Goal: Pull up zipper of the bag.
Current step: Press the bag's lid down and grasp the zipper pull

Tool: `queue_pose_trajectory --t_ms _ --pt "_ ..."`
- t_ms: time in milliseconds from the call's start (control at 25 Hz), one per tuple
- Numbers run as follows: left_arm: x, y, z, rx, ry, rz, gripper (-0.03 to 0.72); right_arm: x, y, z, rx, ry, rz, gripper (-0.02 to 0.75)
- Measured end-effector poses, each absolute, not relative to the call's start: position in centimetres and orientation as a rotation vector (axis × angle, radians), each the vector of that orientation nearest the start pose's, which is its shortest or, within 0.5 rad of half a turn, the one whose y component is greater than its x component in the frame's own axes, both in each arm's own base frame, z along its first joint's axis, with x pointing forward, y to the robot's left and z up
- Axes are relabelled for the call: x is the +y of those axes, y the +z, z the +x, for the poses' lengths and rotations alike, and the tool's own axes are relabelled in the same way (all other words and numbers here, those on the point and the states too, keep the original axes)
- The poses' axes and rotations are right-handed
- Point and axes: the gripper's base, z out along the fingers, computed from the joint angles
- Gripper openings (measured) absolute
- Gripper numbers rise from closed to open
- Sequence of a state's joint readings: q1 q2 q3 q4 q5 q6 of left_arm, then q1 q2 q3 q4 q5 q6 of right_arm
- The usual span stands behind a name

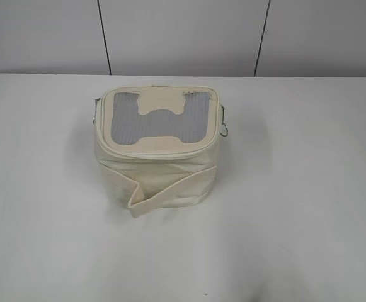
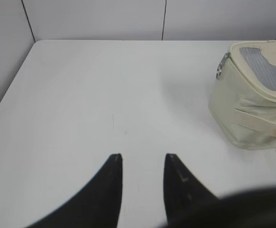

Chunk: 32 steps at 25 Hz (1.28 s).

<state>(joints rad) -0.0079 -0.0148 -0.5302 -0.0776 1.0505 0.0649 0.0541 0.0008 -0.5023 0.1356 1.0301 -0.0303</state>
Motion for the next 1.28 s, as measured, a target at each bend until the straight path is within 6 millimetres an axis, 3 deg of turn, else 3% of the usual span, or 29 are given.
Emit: queue_pose_trajectory --t_ms 120,240,360,640,720,840,1040,1280 --pt "-0.6 28.6 -1.1 1.986 -0.055 0.077 0.241 2.3 29.0 1.3 2.014 0.295 -0.192 0.391" --pt "-0.6 28.6 -1.1 1.986 -0.059 0.083 0.241 3.6 30.1 5.3 2.006 0.392 -0.320 0.391" --pt "-0.6 28.6 -1.1 1.985 -0.063 0.088 0.241 4.6 30.9 11.0 2.021 0.447 -0.414 0.391" --pt "-0.6 28.6 -1.1 1.985 -0.064 0.088 0.241 7.5 30.6 27.4 2.067 0.668 -0.651 0.391" --pt "-0.6 28.6 -1.1 1.985 -0.064 0.088 0.241 9.4 30.2 32.0 2.055 0.714 -0.748 0.391" --pt "-0.6 28.6 -1.1 1.987 -0.064 0.088 0.241 13.7 29.2 37.1 2.028 0.760 -0.929 0.391" --pt "-0.6 28.7 -0.4 2.030 -0.066 0.088 0.241 20.7 27.3 41.9 2.006 0.914 -1.141 0.391" --pt "-0.6 28.7 -0.1 2.043 -0.066 0.088 0.241 25.7 23.8 44.3 2.038 1.010 -1.255 0.391"
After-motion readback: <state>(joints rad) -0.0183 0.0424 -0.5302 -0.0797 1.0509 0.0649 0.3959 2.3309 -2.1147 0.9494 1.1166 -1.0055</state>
